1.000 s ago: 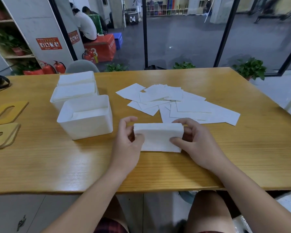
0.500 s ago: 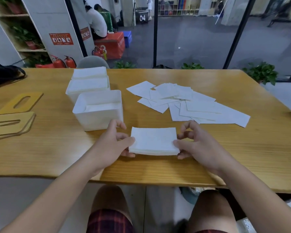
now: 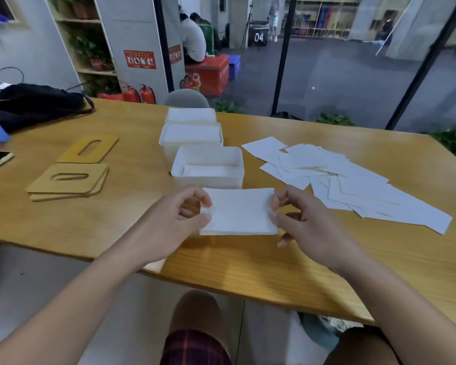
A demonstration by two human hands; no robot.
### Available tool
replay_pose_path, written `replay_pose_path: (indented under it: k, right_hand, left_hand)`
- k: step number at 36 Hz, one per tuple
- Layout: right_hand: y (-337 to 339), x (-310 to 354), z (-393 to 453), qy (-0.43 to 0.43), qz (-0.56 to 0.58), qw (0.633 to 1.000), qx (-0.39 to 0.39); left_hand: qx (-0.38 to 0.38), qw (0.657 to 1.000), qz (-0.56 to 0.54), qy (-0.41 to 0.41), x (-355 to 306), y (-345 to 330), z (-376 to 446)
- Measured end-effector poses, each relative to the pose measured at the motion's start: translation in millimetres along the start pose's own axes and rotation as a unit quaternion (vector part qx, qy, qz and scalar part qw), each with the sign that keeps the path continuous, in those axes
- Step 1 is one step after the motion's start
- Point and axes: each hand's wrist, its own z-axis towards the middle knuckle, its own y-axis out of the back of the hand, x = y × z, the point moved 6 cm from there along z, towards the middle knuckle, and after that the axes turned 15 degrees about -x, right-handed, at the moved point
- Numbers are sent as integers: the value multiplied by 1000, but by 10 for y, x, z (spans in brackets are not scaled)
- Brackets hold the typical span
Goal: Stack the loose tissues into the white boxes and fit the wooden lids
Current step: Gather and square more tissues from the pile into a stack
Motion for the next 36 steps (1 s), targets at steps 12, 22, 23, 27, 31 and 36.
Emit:
replay_pose_path:
  k: [12, 22, 23, 27, 31, 36]
  right_hand:
    - [-223, 546, 525, 118, -39, 990, -65]
    - [-452, 671, 1162, 106, -157, 979, -74]
    - [-490, 655, 1194, 106, -171, 977, -68]
    - [-632, 608, 1281, 93, -223, 970, -32]
    - [-722, 578, 1323, 110, -284, 953, -6]
    - [-743, 580, 1318, 146, -367, 918, -3]
  left_hand:
    - [-62, 994, 42, -77, -161, 506, 465]
    - [-58, 976, 186, -101, -223, 473, 1182]
    - [-54, 972, 202, -107, -213, 448, 1217]
    - [-56, 959, 253, -118, -165, 385, 1321]
    - [-51, 949, 285, -124, -123, 313, 1384]
    - [-35, 954, 278, -111, -27, 284, 1416]
